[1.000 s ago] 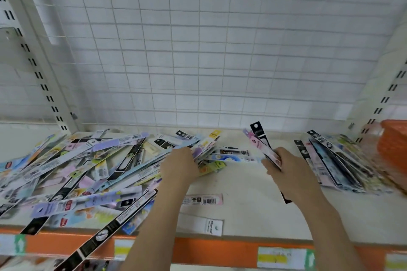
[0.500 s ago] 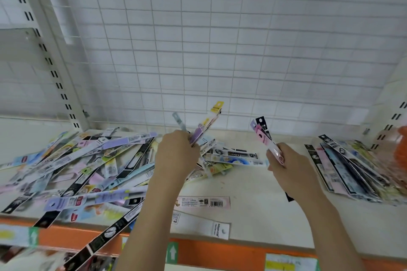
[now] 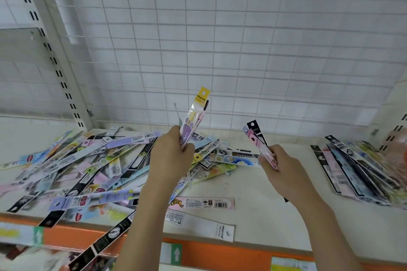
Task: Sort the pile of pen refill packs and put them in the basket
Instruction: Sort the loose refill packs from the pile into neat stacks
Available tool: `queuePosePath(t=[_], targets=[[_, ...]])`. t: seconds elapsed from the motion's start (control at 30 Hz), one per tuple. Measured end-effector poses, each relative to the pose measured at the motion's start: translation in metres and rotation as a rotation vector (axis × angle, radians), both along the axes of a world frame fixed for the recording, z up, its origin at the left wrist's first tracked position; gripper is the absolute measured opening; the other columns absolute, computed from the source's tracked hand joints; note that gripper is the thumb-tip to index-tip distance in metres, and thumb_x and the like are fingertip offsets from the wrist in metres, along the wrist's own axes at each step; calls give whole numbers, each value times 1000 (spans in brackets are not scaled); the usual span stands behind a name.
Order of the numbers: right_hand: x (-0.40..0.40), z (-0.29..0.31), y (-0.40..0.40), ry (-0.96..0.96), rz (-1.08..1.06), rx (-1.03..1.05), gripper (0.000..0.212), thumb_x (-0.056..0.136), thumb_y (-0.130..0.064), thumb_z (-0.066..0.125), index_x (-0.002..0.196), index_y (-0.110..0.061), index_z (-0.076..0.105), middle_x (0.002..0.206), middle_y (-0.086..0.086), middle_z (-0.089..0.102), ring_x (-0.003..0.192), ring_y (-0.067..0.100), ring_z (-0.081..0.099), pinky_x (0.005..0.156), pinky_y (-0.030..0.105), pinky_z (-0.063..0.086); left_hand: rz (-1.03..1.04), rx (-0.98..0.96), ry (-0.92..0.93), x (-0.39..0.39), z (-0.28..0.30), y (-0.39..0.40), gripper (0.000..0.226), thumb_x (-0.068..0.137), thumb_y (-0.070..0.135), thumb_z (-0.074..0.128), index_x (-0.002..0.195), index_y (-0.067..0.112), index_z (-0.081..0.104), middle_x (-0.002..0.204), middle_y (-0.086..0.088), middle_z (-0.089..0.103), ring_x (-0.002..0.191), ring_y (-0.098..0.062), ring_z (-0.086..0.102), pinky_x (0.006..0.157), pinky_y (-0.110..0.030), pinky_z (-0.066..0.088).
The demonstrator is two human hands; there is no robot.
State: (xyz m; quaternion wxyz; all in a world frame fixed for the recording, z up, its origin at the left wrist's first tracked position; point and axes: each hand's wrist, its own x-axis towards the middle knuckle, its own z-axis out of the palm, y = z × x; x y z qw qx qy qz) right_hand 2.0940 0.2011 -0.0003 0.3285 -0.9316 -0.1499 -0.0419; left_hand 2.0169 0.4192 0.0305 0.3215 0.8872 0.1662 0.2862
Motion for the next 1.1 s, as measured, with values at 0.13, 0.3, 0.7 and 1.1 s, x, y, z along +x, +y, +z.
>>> queuePosePath(t=[0.13,0.3,0.7,1.1], targets=[[2,-4,5,28,6,9,18,94,-36,45,97,-18,46,70,6,57,68,30,58,61,37,46,-42,-59,23,-3,-3,9,24,84,3,46,67,10,30,58,-8,36,53,-22,35,46,-22,27],[2,-2,13,53,38,33,19,96,-37,41,100,-18,43,76,9,61,72,31,65,66,40,50,-54,-196,-4,-11,1,16,9,88,3,41,80,6,39,78,-24,59,47,-8,64,50,-27,45],[-8,-2,52,1,226,-88,13,88,-30,59,90,-22,49,70,-7,54,62,6,48,52,21,33,91,-183,52,-42,-3,40,22,88,23,60,85,1,63,69,-9,66,63,-25,60,56,-29,44],[-22,-13,80,-22,333,-147,35,93,-32,52,63,-29,34,55,-7,41,52,5,39,55,29,36,29,99,718,-88,-20,50,42,74,49,68,66,20,39,69,5,48,63,-13,48,57,-24,37]])
